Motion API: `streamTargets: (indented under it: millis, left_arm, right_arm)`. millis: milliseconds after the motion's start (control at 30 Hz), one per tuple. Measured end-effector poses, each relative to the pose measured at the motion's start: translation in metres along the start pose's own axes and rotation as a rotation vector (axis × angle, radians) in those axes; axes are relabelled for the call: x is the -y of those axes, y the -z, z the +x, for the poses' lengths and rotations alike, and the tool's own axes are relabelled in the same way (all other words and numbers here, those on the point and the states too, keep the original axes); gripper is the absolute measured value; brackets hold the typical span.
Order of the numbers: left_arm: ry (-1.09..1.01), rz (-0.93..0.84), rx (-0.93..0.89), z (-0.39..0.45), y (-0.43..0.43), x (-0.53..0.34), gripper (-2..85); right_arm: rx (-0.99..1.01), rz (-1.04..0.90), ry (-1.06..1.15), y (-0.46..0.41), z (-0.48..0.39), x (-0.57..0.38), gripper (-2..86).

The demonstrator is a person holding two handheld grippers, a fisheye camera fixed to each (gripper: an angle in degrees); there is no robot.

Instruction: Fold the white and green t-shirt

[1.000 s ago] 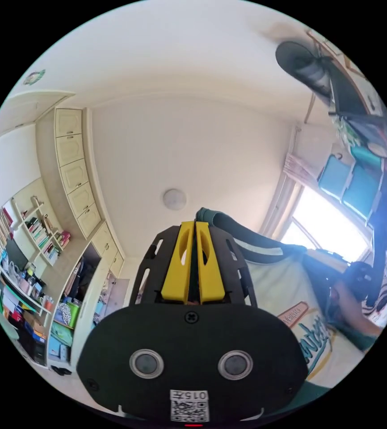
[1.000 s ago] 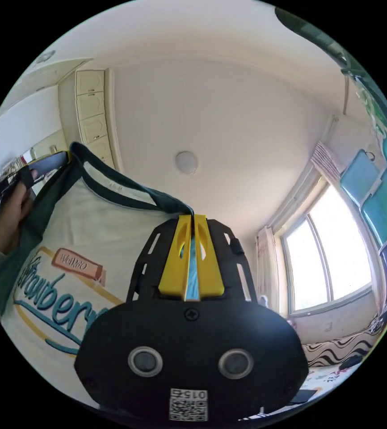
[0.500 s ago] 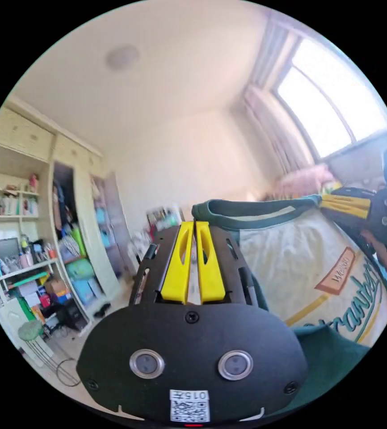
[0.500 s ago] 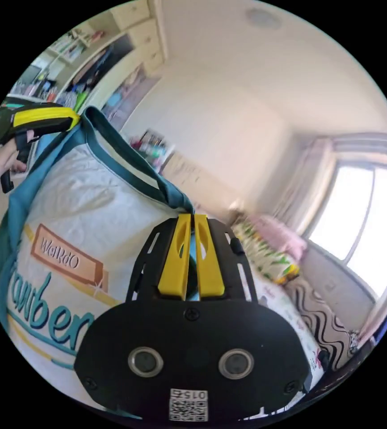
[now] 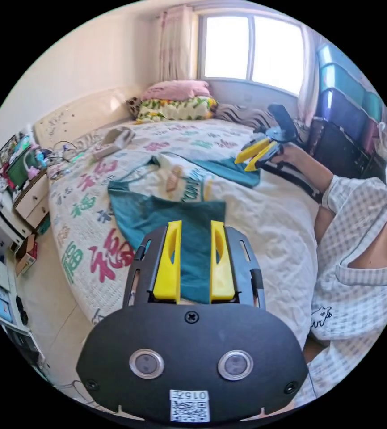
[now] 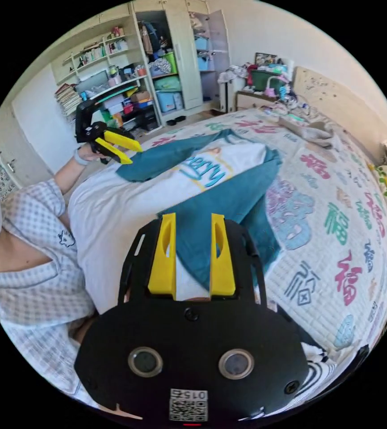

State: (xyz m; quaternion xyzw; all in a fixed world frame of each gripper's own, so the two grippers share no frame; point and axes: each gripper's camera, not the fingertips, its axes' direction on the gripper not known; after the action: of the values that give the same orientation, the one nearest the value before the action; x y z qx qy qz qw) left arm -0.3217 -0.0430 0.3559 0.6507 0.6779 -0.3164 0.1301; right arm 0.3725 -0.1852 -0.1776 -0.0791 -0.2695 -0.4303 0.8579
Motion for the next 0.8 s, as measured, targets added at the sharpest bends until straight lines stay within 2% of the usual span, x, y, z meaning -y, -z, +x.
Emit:
streamTargets:
  millis: [100, 167, 233, 333, 400, 467, 500, 567, 633, 733, 800]
  left_arm:
    - [-0.055, -0.179, -0.034, 0.011, -0.052, 0.015, 8.9]
    - [-0.042, -0.284, -0.065, -0.003, -0.084, 0.026, 6.2]
    - [0.019, -0.259, -0.132, -0.028, -0.074, 0.033, 2.8]
    - [0.139, -0.158, -0.165, -0.079, -0.036, 0.029, 1.3]
    - [0.217, -0.082, -0.107, -0.111, -0.006, 0.024, 0.9]
    - [0.334, 0.02, 0.039, -0.159, 0.036, 0.014, 0.7]
    - [0.368, 0.044, 0.081, -0.172, 0.046, 0.011, 0.6]
    - [0.527, 0.089, 0.267, -0.225, 0.076, -0.007, 0.5]
    - [0.651, 0.079, 0.364, -0.263, 0.085, -0.025, 0.4]
    - [0.818, -0.013, 0.38, -0.311, 0.071, -0.057, 0.3]
    - [0.869, -0.098, 0.44, -0.321, 0.06, -0.069, 0.6]
  right_arm:
    - [-0.036, -0.166, 0.004, -0.029, -0.006, 0.018, 12.1]
    - [-0.063, -0.157, -0.029, -0.016, 0.002, 0.035, 5.9]
    - [-0.078, -0.098, -0.111, 0.013, 0.016, 0.044, 0.6]
    - [-0.128, 0.02, -0.269, 0.076, 0.051, 0.052, -0.4]
    - [-0.17, 0.085, -0.37, 0.111, 0.073, 0.058, -0.5]
    - [-0.296, 0.127, -0.483, 0.144, 0.102, 0.072, -0.2]
    - [-0.36, 0.115, -0.513, 0.149, 0.109, 0.076, -0.2]
    - [-0.624, -0.026, -0.597, 0.147, 0.14, 0.096, 0.3]
    - [-0.712, -0.156, -0.645, 0.132, 0.163, 0.107, 0.8]
    - [-0.655, -0.317, -0.713, 0.104, 0.19, 0.117, 4.1]
    - [-0.692, -0.355, -0.696, 0.1, 0.191, 0.127, 7.7]
